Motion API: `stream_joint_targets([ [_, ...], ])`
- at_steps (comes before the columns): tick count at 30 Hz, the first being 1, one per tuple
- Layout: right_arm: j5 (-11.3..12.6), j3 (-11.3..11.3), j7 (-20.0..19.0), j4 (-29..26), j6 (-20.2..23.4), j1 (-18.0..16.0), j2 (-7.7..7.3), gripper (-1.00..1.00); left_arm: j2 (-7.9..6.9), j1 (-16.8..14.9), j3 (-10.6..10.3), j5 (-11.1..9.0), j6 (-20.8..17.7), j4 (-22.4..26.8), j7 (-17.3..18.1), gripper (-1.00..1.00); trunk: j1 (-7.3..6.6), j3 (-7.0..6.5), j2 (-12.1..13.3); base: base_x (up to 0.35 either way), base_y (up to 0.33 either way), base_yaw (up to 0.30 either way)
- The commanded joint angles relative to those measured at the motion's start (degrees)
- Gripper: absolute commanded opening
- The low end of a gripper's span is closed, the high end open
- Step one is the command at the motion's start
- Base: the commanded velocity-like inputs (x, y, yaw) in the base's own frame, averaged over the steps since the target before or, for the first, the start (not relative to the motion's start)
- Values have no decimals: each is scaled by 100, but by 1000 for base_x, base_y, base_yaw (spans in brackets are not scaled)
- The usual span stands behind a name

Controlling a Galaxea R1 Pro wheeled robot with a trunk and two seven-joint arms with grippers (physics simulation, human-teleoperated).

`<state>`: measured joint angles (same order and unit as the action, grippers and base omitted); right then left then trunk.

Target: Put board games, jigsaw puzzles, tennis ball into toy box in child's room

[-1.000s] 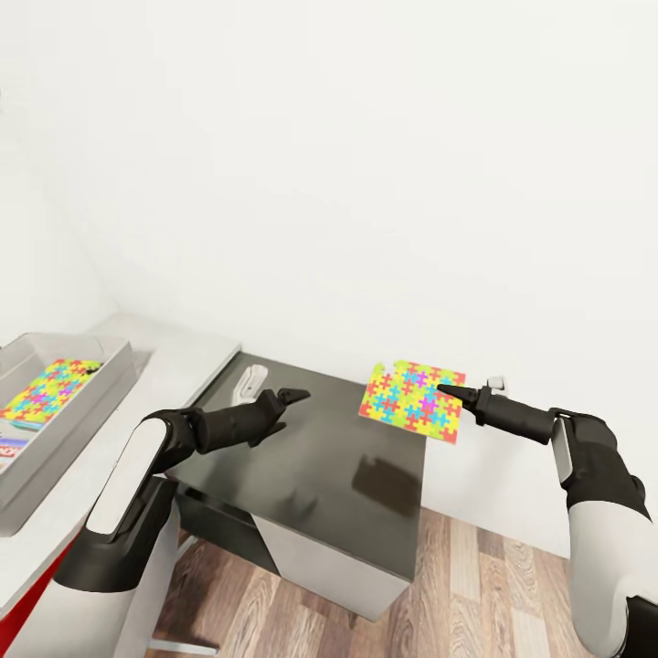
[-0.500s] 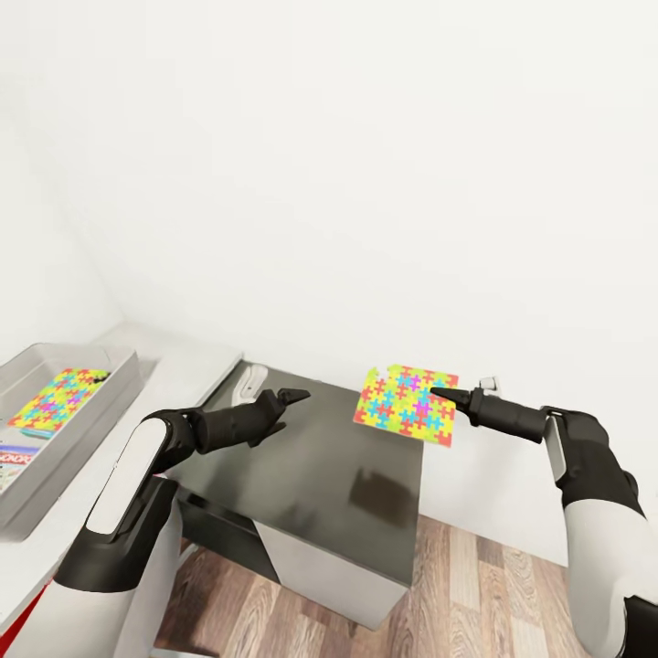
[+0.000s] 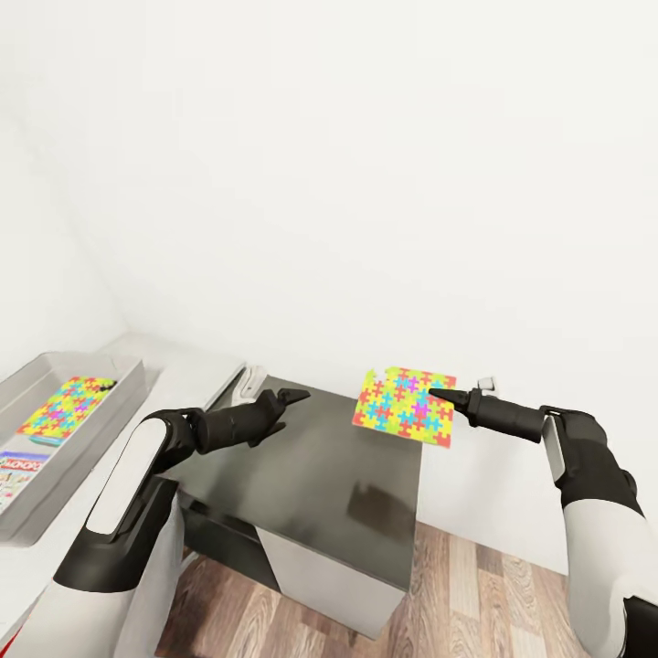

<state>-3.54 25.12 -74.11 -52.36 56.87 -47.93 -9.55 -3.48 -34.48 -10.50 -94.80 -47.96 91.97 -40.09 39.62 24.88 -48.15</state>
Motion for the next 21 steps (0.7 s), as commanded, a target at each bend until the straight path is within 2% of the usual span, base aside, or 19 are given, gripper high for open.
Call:
stream_joint_targets([
  [1, -42, 11, -41, -2, 44, -6, 3, -100, -3, -5, -5, -56, 6, 5, -60, 100, -21, -21, 37, 0, 0, 0],
  [21, -42, -5, -33, -9, 44, -5, -2, -100, -22, -6, 0, -56, 6, 5, -51, 100, -461, -567, 839, 0, 0, 0],
])
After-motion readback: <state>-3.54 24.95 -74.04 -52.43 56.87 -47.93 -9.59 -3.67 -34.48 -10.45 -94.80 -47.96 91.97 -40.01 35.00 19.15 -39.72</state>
